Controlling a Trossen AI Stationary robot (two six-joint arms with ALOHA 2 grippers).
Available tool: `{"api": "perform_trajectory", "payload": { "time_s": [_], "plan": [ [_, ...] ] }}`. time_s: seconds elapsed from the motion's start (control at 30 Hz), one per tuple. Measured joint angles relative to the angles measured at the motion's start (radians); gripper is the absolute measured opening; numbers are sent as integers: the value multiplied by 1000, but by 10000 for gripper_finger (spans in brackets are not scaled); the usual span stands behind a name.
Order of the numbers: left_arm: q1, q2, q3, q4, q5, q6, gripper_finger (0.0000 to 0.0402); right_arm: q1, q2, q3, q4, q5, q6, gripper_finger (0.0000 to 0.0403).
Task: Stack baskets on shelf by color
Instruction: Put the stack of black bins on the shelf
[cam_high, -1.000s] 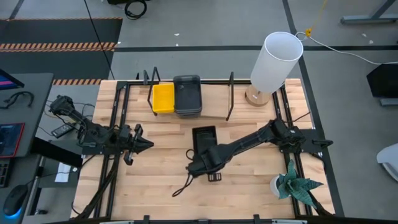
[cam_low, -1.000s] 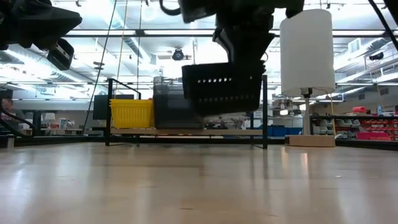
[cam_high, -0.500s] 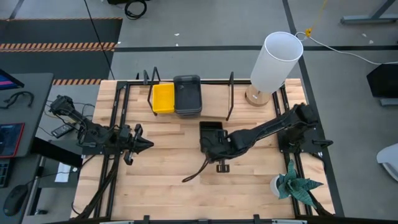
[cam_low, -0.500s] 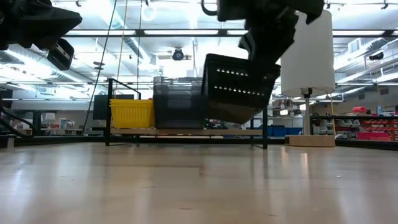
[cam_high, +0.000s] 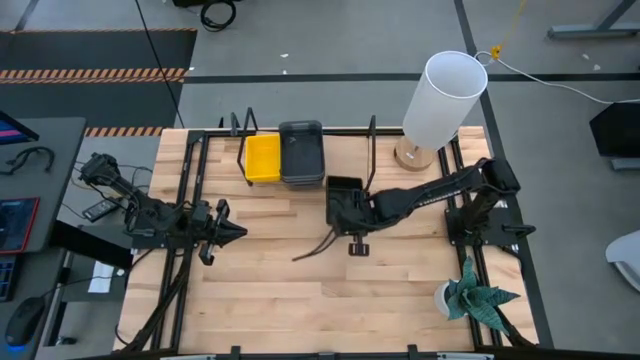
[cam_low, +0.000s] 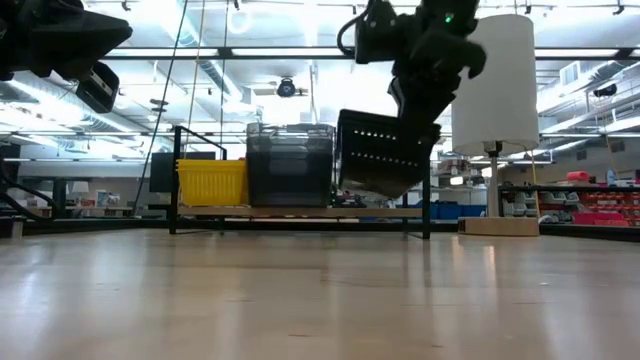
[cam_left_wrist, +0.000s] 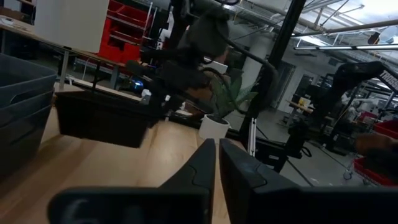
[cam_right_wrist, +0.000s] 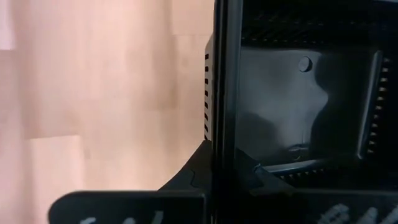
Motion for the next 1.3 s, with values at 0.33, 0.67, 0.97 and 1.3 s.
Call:
{"api": "perform_trajectory", "payload": {
  "time_s": [0.33, 0.67, 0.97, 1.3],
  "plan": [
    [0, 0, 0, 0, 0, 0, 31, -152, 0, 0, 1, 10, -113, 17],
    [0, 0, 0, 0, 0, 1, 29, -295, 3, 0, 74, -38, -228, 17],
    [0, 0, 0, 0, 0, 1, 25, -343, 5, 0, 81, -45, -231, 31],
    [0, 0, 0, 0, 0, 2, 35, -344, 5, 0, 81, -25, -201, 76]
  ]
}}
